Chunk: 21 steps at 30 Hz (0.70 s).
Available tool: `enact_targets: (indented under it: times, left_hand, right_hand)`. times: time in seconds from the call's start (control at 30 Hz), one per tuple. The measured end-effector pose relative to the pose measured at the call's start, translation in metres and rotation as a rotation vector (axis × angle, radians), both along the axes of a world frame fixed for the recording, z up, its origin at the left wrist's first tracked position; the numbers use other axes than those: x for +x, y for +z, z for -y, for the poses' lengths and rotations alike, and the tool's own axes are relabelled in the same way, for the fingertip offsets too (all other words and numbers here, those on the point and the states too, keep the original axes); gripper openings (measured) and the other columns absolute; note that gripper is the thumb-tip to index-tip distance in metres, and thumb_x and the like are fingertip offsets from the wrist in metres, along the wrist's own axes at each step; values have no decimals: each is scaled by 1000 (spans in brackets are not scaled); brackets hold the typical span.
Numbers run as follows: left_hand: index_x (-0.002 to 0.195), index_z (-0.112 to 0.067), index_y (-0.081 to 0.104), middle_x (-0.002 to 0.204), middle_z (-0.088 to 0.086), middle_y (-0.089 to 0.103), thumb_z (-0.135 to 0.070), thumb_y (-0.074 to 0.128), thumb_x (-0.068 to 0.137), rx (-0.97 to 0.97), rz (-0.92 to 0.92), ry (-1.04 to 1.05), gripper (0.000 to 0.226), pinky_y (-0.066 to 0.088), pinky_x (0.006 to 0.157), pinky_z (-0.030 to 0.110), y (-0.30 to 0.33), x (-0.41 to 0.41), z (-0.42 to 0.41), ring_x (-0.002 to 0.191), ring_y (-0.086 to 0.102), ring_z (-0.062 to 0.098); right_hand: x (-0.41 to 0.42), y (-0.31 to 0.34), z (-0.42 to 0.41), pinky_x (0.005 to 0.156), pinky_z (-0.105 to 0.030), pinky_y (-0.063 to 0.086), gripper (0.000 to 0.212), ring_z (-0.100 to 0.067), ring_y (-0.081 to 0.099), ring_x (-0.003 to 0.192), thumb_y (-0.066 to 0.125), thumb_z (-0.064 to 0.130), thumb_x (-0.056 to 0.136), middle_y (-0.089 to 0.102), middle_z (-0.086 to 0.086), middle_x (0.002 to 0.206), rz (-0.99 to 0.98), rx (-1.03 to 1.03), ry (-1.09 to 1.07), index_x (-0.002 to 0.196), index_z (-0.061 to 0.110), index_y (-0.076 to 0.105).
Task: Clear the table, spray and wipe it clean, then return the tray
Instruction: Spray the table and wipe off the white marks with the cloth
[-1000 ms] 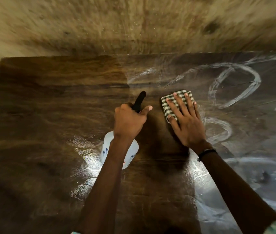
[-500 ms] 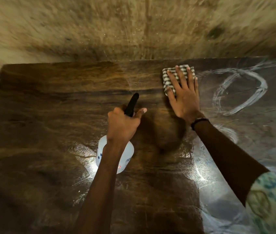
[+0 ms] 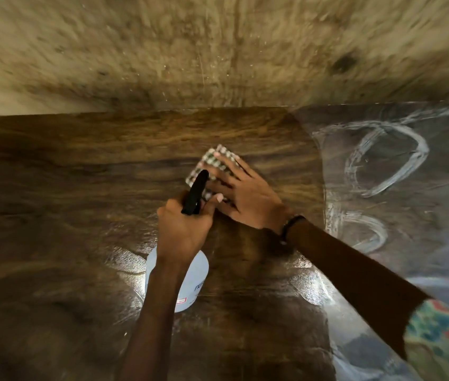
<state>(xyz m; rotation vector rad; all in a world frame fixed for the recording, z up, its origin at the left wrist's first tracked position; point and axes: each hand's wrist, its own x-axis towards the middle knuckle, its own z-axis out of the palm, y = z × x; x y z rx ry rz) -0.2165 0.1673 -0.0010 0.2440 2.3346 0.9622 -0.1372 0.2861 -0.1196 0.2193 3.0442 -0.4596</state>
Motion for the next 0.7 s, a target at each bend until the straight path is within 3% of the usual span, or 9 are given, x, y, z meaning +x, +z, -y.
enact_targets:
  times: [0.07, 0.17, 0.27, 0.33, 0.43, 0.57, 0.7]
  left_hand:
    - [56, -24, 41, 59, -5, 52, -34, 77, 73, -4, 15, -9, 41, 46, 69, 30, 2, -2, 1, 66, 57, 23]
    - [58, -24, 44, 60, -4, 55, -36, 76, 74, 9, 43, -22, 38, 46, 70, 28, 3, -3, 5, 59, 56, 14]
    - [60, -26, 44, 64, -2, 58, -37, 75, 74, 34, 60, -47, 36, 45, 71, 28, 4, 0, 12, 65, 57, 17]
    - [62, -29, 42, 71, 4, 63, -38, 75, 74, 42, 73, -56, 35, 49, 75, 32, 3, 5, 19, 75, 61, 23]
    - [63, -28, 48, 75, 10, 67, -38, 76, 73, 39, 73, -90, 32, 51, 77, 36, 0, 13, 27, 78, 65, 25]
    - [63, -15, 55, 61, -3, 57, -33, 77, 73, 37, 54, -117, 30, 44, 66, 28, -1, 21, 39, 60, 57, 11]
    - [70, -12, 63, 66, -1, 62, -37, 76, 73, 41, 79, -143, 28, 46, 67, 29, -4, 25, 50, 64, 59, 7]
  right_hand:
    - [43, 3, -18, 119, -49, 14, 50, -28, 12, 148, 32, 44, 100, 26, -2, 157, 5, 42, -64, 148, 28, 33]
    - [67, 6, -60, 118, -52, 17, 55, -29, 11, 148, 27, 46, 97, 24, -3, 158, 53, 23, -338, 149, 28, 28]
    - [28, 7, -77, 119, -53, 12, 56, -32, 6, 148, 26, 46, 97, 18, -3, 160, 65, 1, -676, 150, 29, 23]
    - [-12, 9, -69, 119, -52, 5, 55, -32, -1, 148, 31, 42, 100, 11, -2, 161, 89, -17, -779, 152, 30, 18]
    - [-41, 7, -31, 119, -52, 5, 54, -31, -3, 149, 27, 40, 100, 7, -1, 162, 95, -10, -564, 152, 31, 15]
    - [11, 3, 25, 121, -47, 8, 53, -31, 7, 148, 28, 41, 99, 20, -3, 160, 37, 36, -271, 151, 30, 23]
    - [101, 4, 19, 121, -44, 11, 54, -27, 9, 148, 31, 42, 98, 20, -1, 159, 36, 73, -292, 150, 30, 23]
